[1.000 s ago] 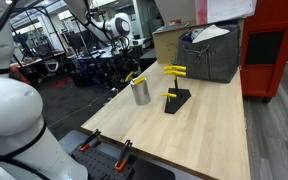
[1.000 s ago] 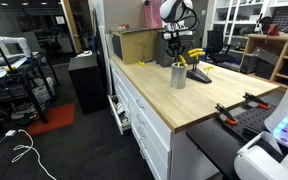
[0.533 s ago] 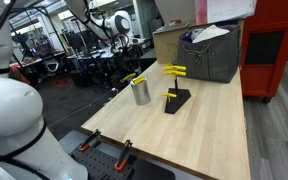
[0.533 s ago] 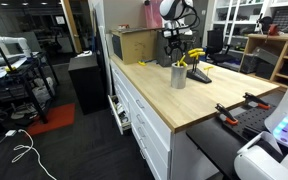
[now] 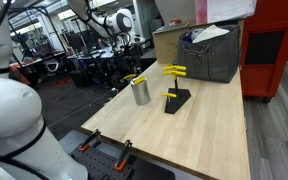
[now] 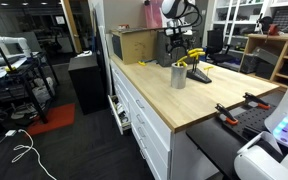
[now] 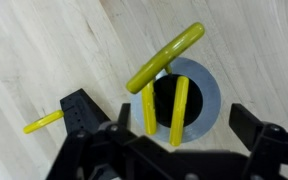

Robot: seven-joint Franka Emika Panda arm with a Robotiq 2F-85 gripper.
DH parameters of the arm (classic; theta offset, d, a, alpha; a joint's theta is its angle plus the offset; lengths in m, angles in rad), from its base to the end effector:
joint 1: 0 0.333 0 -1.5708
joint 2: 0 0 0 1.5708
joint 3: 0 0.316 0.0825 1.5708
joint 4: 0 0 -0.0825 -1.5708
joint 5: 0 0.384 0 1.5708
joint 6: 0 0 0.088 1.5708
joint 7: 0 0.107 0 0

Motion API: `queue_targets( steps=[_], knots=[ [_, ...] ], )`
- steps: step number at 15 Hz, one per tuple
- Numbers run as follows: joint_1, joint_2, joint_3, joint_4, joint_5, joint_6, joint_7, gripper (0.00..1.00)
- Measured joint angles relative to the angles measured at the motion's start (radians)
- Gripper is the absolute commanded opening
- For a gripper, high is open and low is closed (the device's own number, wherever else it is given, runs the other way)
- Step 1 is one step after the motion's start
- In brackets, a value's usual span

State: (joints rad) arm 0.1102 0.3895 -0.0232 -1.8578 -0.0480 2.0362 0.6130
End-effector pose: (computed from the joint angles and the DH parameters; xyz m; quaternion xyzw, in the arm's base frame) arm 0.6089 0.0511 0.2950 0.9633 -0.2455 -0.0905 0.0593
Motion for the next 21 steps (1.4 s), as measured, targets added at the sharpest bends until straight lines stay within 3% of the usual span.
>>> queue_targets(
  steps=[8, 9, 10, 13, 14, 15, 16, 17, 21],
  knots=[
    [-0.003, 0.057, 0.0, 0.044, 0.018, 0.0, -0.028, 0.99],
    [-0.003, 0.065, 0.0, 0.056, 0.024, 0.0, -0.038, 0.74],
    [-0.003, 0.073, 0.0, 0.068, 0.031, 0.0, -0.043, 0.74],
    [-0.005, 0.1, 0.0, 0.096, 0.043, 0.0, -0.058, 0.54],
    [-0.006, 0.109, 0.0, 0.101, 0.046, 0.0, -0.06, 0.55],
    [-0.007, 0.12, 0.0, 0.106, 0.049, 0.0, -0.061, 0.47],
    [-0.008, 0.131, 0.0, 0.111, 0.054, 0.0, -0.062, 0.47],
    [-0.009, 0.138, 0.0, 0.122, 0.063, -0.004, -0.062, 0.26],
    [-0.015, 0.144, 0.0, 0.14, 0.08, -0.021, -0.063, 0.15]
  ],
)
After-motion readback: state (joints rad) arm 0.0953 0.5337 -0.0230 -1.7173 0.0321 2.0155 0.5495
